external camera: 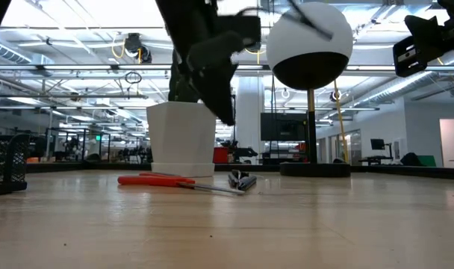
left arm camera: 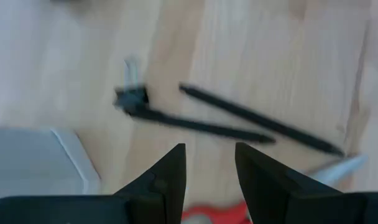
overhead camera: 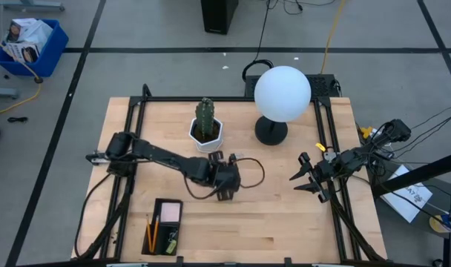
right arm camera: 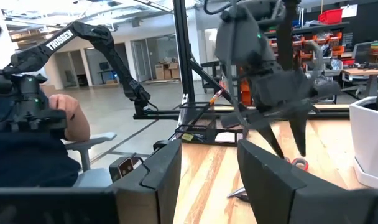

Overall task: Pick and place office supplies into organizer
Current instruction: Put the binder clip in the desk organizer

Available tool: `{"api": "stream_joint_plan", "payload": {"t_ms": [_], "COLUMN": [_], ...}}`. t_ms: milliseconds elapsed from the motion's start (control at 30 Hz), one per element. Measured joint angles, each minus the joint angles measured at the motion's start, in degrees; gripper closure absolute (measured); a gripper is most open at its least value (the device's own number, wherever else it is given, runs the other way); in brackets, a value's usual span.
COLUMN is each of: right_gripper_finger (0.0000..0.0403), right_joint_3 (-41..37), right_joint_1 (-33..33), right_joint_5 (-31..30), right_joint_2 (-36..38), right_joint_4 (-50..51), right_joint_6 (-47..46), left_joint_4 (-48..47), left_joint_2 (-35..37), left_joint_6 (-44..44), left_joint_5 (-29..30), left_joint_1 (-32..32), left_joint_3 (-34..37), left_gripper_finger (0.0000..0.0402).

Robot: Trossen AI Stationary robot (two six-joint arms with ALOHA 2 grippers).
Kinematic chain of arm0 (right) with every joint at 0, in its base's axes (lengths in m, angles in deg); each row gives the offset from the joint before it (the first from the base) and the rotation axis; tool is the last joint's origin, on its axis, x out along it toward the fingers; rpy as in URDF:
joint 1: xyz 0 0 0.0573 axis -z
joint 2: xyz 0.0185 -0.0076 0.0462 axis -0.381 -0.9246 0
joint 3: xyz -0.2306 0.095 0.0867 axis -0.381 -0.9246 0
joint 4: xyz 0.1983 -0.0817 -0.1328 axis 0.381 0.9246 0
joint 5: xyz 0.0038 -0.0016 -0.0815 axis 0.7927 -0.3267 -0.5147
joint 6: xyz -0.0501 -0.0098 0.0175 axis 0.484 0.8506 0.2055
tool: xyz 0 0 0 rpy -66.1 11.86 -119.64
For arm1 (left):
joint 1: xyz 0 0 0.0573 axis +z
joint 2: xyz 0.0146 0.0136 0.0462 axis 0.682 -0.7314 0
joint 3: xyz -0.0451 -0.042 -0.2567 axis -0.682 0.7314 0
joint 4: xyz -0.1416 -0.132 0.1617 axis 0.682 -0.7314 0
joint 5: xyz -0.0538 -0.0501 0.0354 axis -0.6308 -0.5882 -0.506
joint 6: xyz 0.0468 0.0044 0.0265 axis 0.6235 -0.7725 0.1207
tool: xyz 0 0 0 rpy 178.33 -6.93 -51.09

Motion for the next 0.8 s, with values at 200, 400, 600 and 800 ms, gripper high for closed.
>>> {"api": "stream_joint_plan", "payload": {"t_ms": [200, 400, 600, 800], "right_gripper_finger": [0.025, 0.025, 0.025, 0.025], "right_joint_3": [0.02, 0.02, 0.01, 0.0], "right_joint_1": [-0.01, -0.01, -0.02, 0.0], "right_joint_5": [0.02, 0.02, 0.02, 0.02], "right_joint_2": [0.0, 0.0, 0.0, 0.0], "right_joint_4": [0.0, 0.0, 0.0, 0.0], "right_joint_6": [0.0, 0.0, 0.0, 0.0], "left_joint_4": [-3.24, -3.66, -6.74, -6.87], "left_joint_2": [-0.09, -0.09, -0.12, -0.12], "left_joint_6": [-0.37, 5.37, 7.01, 6.91], "left_joint_5": [-4.66, -13.73, -14.76, -16.23], "left_joint_1": [2.22, 2.81, 5.97, 9.54], "left_joint_3": [0.05, 0.04, -0.15, -0.2], "left_gripper_finger": [0.0256, 0.0256, 0.0256, 0.0256]}}
